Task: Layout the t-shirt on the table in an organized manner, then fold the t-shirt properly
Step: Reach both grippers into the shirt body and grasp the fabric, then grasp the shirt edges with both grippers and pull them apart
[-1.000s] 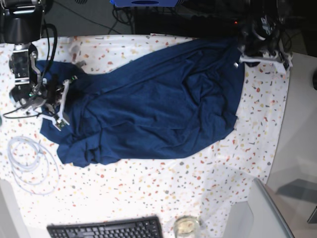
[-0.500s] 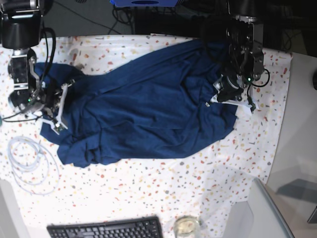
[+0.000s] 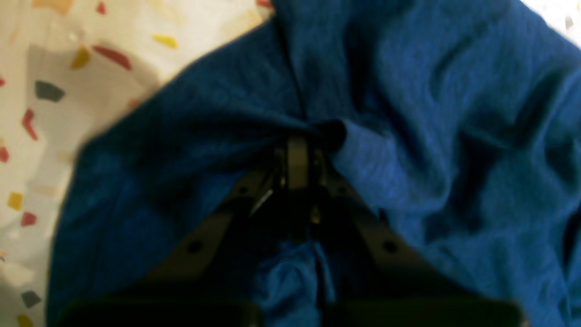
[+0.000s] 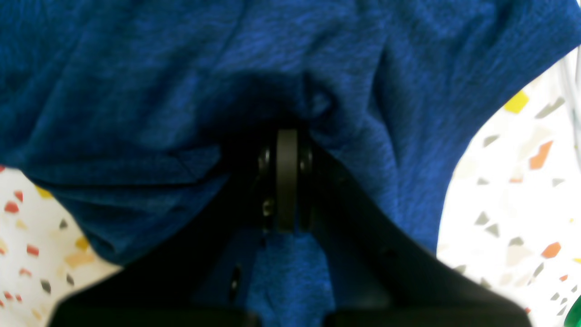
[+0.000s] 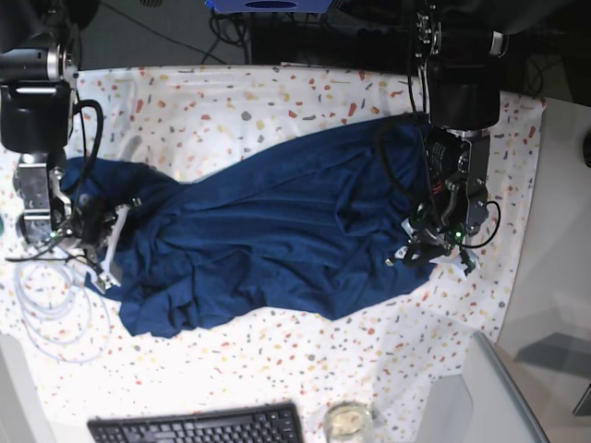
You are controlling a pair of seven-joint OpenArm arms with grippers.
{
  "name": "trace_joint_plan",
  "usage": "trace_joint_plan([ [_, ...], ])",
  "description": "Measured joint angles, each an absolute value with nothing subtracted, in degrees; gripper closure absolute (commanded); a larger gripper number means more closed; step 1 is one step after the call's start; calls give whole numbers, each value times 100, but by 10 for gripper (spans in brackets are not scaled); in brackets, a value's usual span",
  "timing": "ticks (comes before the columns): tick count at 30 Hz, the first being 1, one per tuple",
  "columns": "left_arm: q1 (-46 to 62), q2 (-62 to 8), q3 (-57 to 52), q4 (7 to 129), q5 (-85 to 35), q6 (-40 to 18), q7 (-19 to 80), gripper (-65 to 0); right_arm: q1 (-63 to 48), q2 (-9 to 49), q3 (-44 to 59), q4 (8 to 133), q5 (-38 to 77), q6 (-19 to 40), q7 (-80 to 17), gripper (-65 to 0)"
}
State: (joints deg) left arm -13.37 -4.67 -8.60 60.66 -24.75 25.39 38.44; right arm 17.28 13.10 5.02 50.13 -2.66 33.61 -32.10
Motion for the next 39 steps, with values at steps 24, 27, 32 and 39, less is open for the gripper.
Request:
trace_joint_plan([
  [24, 2847, -364, -2657, 10420, -4637, 2016, 4766, -160, -344, 1337, 502, 8576, -294, 3238, -3850, -6],
  [27, 2860, -294, -2655, 10215, -4025, 1949, 4762, -304, -373, 1330, 502, 8578, -276, 3236, -3813, -6],
  [32, 2858, -106, -2484, 10123, -3350, 1938, 4152, -311, -399, 1330, 502, 8578, -276, 3238, -3837, -6],
  [39, 2383, -128, -2023, 9581, -3186, 1903, 4110, -255, -467, 1328, 502, 8578, -279, 3238, -3841, -6],
])
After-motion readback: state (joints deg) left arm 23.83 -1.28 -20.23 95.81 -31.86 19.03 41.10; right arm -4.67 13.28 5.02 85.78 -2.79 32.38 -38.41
